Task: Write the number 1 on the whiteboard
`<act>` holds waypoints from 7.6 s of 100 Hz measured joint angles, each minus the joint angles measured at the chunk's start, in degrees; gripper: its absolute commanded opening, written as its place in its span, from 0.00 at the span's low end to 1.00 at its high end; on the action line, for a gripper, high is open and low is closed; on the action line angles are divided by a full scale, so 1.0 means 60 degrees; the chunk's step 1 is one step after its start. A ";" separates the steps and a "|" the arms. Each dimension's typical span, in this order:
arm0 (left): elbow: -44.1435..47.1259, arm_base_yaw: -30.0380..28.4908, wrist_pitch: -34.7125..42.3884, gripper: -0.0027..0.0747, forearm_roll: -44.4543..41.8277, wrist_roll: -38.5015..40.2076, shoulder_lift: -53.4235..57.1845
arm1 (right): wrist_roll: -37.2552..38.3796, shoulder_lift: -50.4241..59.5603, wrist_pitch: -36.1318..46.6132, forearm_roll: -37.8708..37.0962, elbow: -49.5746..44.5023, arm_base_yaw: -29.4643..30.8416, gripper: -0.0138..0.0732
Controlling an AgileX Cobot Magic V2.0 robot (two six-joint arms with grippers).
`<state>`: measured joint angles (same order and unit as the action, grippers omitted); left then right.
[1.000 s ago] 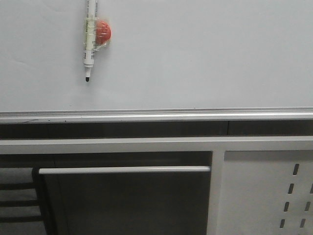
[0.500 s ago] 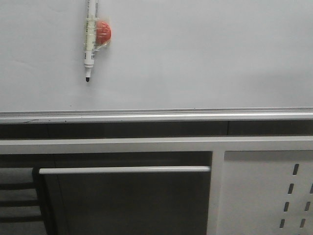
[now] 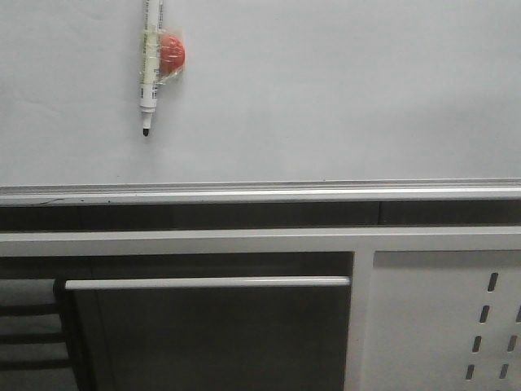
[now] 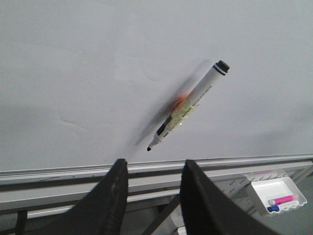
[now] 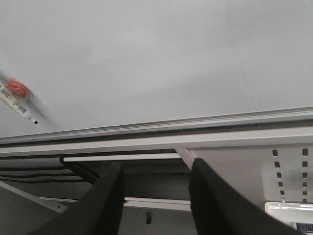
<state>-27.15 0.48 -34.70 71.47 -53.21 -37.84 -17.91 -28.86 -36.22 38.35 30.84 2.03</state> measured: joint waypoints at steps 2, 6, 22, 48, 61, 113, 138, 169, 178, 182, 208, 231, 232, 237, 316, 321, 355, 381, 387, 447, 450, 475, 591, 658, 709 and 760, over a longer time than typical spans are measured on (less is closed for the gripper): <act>0.0000 0.0000 -0.0076 0.36 0.0060 -0.0120 -0.0067 | 0.0000 0.0000 0.0000 0.0000 0.0000 0.0000 0.49; 0.0000 0.0000 -0.0185 0.35 0.0169 -0.0544 -0.0194 | 0.0000 0.0000 0.0000 0.0000 0.0000 0.0000 0.49; 0.0000 0.0000 -0.0342 0.34 0.1062 -0.2361 -0.0516 | 0.0000 0.0000 0.0000 0.0059 0.0000 0.0000 0.49; -0.0061 0.1188 0.0787 0.32 0.1663 -0.3483 -0.0947 | -0.0017 0.0000 0.0000 0.0059 0.0000 0.0000 0.49; -0.0137 0.2666 0.2264 0.32 0.1878 -0.3797 -0.1353 | -0.0033 0.0000 0.0000 0.0074 0.0000 0.0000 0.49; -0.1748 0.6940 0.7792 0.41 0.2200 -0.4041 -0.4356 | -0.0033 0.0000 0.0000 0.0074 0.0000 0.0000 0.49; -0.2699 0.6962 0.7767 0.46 0.2196 -0.4055 -0.5462 | -0.0033 0.0000 0.0000 0.0074 0.0000 0.0000 0.49; -0.3167 0.6962 0.7685 0.45 0.1883 -0.4055 -0.6258 | -0.0033 0.0000 0.0000 0.0074 0.0000 0.0000 0.49; -0.3167 0.6962 0.7860 0.43 0.1841 -0.4055 -0.6344 | -0.0033 0.0000 0.0000 0.0074 0.0000 0.0000 0.49; -0.3174 0.6962 0.7969 0.41 0.1799 -0.4055 -0.6344 | -0.0033 0.0000 0.0000 0.0074 0.0000 0.0000 0.49; -0.3189 0.6962 0.8205 0.37 0.1516 -0.4061 -0.6344 | -0.0036 0.0000 0.0000 0.0074 0.0000 0.0000 0.49; -0.3189 0.6962 0.8205 0.35 0.1442 -0.4061 -0.6344 | -0.0036 0.0000 0.0000 0.0074 0.0000 0.0000 0.49; -0.3189 0.6962 0.8205 0.35 0.1442 -0.4061 -0.6344 | -0.0036 0.0000 0.0000 0.0074 0.0000 0.0000 0.49; -0.3189 0.6962 0.8205 0.35 0.1442 -0.4061 -0.6344 | -0.0058 0.0000 0.0000 0.0074 0.0000 0.0000 0.49; -0.3707 0.6996 0.7777 0.08 0.1445 -0.4061 -0.6895 | -0.0058 0.0000 -0.0072 0.0074 0.0000 0.0000 0.49; -0.3707 0.6996 0.7777 0.01 0.1445 -0.4061 -0.6895 | -0.0058 0.0000 -0.0072 0.0074 0.0000 0.0000 0.49; -0.3568 0.6978 0.6820 0.01 0.1301 -0.4076 -0.6602 | -0.0196 0.0000 -0.0483 0.0093 0.0000 0.0000 0.49; -0.2735 0.6978 0.3584 0.01 -0.0045 -0.4115 -0.6020 | -0.2402 -0.0513 -0.1928 0.1857 0.0041 -0.0456 0.49; -0.2673 0.6978 0.2862 0.01 -0.0488 -0.4115 -0.5995 | -0.3004 -0.0958 -0.2477 0.2321 0.0116 -0.0562 0.49; -0.3044 0.6978 0.0773 0.01 -0.3493 -0.3205 -0.5975 | -0.3813 -0.6361 -0.3614 0.1205 0.4363 -0.4501 0.49; -0.3085 0.6978 0.0759 0.01 -0.3750 -0.3041 -0.5959 | -0.3679 -0.6556 -0.3581 0.1047 0.4601 -0.4681 0.49; -0.3151 0.6978 0.0606 0.01 -0.5192 -0.2129 -0.5959 | -0.3321 -0.7506 -0.3492 0.0455 0.5996 -0.5094 0.49; -0.3151 0.6978 0.0867 0.27 -0.5065 -0.2048 -0.5959 | -0.3349 -0.8491 -0.3701 0.0329 0.6181 -0.5285 0.09; -0.3120 0.4197 0.0921 0.58 -0.3350 -0.1191 -0.3126 | -0.2839 -0.5522 -0.0477 -0.0172 0.3648 -0.5428 0.11; -0.1131 0.3699 0.3180 0.01 -0.1056 -0.1072 -0.1283 | -0.2717 -0.1267 0.3436 -0.0335 0.0113 -0.5792 0.11; -0.0852 0.3699 0.4650 0.01 -0.0340 -0.1072 -0.0968 | -0.2719 -0.1758 0.4080 -0.1702 0.0065 -0.5792 0.11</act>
<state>-32.27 22.68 -6.81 69.43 -59.64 -43.65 -34.22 -39.41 -11.74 28.13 31.23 -32.72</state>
